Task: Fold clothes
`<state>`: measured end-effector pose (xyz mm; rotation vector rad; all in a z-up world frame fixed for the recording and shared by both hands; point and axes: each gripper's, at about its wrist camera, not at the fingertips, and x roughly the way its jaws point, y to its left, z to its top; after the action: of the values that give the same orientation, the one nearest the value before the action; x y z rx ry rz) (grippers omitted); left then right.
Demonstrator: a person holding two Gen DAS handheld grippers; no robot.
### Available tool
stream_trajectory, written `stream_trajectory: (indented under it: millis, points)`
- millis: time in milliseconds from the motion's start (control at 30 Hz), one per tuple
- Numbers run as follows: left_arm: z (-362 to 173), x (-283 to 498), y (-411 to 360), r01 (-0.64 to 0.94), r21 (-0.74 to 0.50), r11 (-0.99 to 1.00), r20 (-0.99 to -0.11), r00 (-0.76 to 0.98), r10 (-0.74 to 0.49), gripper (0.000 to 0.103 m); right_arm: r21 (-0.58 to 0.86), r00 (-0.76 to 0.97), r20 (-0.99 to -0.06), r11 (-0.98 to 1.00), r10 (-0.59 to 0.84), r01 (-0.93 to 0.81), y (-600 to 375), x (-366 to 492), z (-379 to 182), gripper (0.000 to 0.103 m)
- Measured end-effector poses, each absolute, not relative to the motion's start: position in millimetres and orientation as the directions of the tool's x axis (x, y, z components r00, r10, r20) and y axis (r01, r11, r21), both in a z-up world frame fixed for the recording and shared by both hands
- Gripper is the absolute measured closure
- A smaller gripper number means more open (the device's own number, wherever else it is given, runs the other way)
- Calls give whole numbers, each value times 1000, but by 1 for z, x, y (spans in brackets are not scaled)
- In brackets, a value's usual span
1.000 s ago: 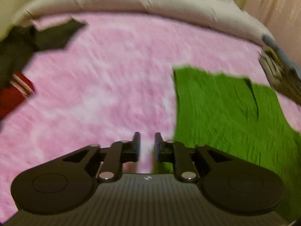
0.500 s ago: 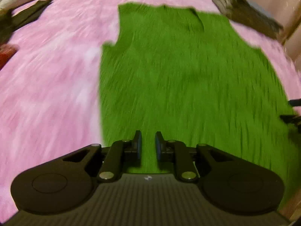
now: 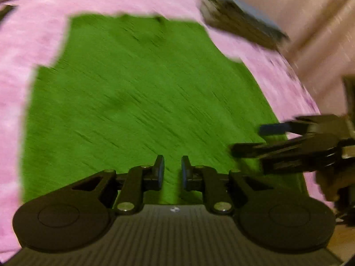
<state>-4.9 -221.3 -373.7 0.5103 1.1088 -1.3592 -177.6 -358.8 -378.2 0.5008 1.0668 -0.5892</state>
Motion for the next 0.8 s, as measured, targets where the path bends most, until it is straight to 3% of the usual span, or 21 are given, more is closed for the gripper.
stream_trajectory:
  millis: [133, 300, 533, 667, 800]
  points:
    - [-380, -44, -163, 981, -172, 89, -875, -111, -471, 93, 10, 300, -924, 771, -236, 637, -305, -221, -381, 25]
    - [-361, -33, -102, 958, -239, 158, -899, -157, -408, 93, -36, 202, -955, 761, -216, 648, -257, -269, -366, 25]
    - [-337, 18, -101, 924, -211, 318, -873, -32, -486, 91, -26, 212, -933, 643, -291, 765, -265, -253, -335, 25]
    - [-371, 16, -87, 929, -164, 332, -940, -45, -339, 91, -41, 94, -975, 584, -200, 811, -255, -261, -372, 25]
    - [-358, 4, -63, 935, -142, 326, -965, -58, -256, 91, -62, -8, -995, 584, -95, 810, -240, -280, -369, 25]
